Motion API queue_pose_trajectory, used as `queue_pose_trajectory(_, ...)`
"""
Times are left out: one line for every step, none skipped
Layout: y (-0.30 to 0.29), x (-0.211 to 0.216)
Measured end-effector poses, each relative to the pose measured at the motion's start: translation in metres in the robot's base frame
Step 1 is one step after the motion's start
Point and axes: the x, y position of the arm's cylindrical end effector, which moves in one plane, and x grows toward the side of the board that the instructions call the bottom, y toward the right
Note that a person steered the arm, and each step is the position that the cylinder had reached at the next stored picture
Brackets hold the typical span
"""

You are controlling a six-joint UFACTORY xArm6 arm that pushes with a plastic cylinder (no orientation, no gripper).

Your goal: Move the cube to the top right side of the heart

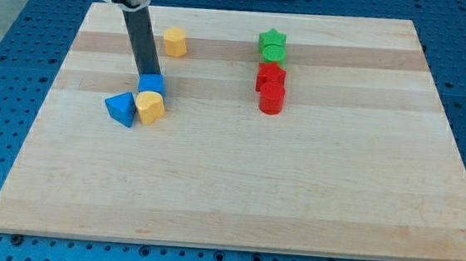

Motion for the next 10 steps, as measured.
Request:
queue_pose_trajectory(0.0,0.0)
queue_pose_trajectory(0.0,0.0)
queue_pose_trajectory(-0.01,0.0)
queue_pose_trajectory(-0.027,0.0)
queue_pose_trajectory(-0.044,0.005)
queue_pose_trajectory(-0.044,0.028)
queue_pose_trajectory(-0.036,0.029)
queue_pose_trajectory(-0.022,0.029)
queue_pose_trajectory(-0.001,0.029)
queue_pose_trajectory(0.01,0.029)
